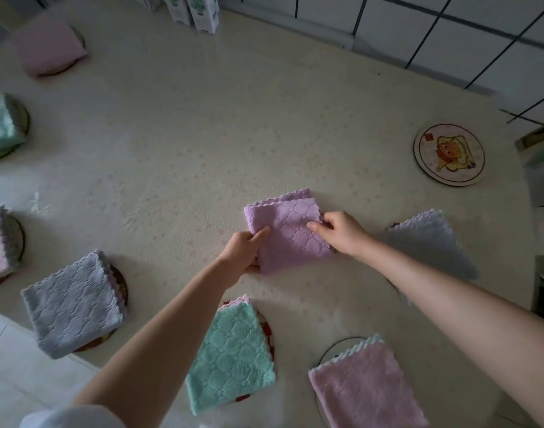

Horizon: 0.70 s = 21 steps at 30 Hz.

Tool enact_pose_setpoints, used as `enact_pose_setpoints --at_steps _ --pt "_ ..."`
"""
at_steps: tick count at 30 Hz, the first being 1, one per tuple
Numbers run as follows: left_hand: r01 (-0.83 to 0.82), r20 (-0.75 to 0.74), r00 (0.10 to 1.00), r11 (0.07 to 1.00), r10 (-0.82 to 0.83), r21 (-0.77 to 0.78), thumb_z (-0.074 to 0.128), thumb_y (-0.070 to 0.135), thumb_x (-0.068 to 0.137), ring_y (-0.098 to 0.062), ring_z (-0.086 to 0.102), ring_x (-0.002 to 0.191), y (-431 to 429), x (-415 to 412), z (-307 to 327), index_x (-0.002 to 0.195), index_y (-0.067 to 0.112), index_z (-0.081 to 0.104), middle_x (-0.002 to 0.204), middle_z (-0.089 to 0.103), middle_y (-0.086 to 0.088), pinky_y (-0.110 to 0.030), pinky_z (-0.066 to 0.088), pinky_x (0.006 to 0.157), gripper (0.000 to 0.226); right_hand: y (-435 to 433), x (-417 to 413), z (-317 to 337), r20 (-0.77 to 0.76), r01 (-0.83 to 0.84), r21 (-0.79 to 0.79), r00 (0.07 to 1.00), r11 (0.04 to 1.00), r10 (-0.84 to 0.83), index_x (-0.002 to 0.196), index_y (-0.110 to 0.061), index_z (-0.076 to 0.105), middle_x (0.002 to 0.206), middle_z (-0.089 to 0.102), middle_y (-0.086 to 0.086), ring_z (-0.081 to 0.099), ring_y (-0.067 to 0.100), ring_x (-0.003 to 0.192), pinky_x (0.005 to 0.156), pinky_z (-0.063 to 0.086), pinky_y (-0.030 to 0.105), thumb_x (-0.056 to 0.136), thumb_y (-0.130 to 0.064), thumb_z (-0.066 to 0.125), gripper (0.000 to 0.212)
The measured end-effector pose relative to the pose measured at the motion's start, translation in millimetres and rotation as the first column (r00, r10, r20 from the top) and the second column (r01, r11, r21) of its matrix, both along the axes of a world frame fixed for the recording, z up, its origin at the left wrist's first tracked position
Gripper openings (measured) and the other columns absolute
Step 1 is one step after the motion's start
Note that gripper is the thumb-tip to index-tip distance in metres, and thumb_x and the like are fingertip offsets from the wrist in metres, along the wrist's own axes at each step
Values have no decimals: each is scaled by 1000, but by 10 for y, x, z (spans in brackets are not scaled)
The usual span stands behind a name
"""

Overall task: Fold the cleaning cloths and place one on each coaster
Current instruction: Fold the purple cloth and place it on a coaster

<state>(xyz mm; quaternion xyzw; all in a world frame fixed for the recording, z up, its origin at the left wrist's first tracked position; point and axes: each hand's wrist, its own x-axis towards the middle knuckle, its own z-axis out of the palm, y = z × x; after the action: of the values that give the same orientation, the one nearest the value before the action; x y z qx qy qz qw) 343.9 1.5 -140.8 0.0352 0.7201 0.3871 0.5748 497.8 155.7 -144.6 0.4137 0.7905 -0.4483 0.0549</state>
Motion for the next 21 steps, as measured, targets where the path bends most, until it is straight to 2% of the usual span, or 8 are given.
enact_pose_setpoints --at_steps 5,9,11,13,16,21 --pt "-39 73 997 999 40 -5 51 40 95 -27 70 78 16 -17 -45 97 8 62 97 70 -15 -37 60 64 35 28 -118 -45 85 51 -2 995 999 -51 53 -19 28 49 28 -2 26 13 48 51 18 34 92 -34 56 51" --pt "-38 56 998 999 39 -16 50 42 95 -32 70 86 28 -13 -50 102 5 63 100 70 -17 -44 59 70 40 85 -183 57 114 101 -35 989 994 -97 50 -18 30 47 31 0 32 16 45 50 24 30 87 -43 59 53" --pt "-33 40 999 999 33 -15 49 43 95 -32 70 86 31 -14 -44 104 3 63 101 70 -18 -44 59 70 43 126 -246 109 76 135 -15 988 991 -134 52 -19 33 48 34 -1 35 16 48 52 25 31 85 -49 59 52" --pt "-30 30 999 999 30 -17 48 43 96 -32 70 87 38 -9 -32 104 3 62 103 69 -19 -44 59 69 43 154 -315 96 -2 196 -15 980 980 -197 56 -19 41 52 38 -3 38 15 54 54 27 30 85 -45 61 44" --pt "-23 -4 1000 999 23 -37 46 45 96 -31 69 84 56 3 -24 103 3 62 102 69 -19 -42 60 67 45 159 -408 30 -72 256 43 965 966 -252 78 -13 59 63 54 -5 51 18 66 60 35 28 86 -32 63 21" --pt "-58 -22 998 997 57 -47 41 51 96 -31 69 82 70 17 -19 98 3 64 102 69 -22 -42 59 65 53 134 -475 -57 -40 245 179 970 953 -241 86 -16 54 78 65 3 60 29 77 67 47 35 90 -33 57 17"
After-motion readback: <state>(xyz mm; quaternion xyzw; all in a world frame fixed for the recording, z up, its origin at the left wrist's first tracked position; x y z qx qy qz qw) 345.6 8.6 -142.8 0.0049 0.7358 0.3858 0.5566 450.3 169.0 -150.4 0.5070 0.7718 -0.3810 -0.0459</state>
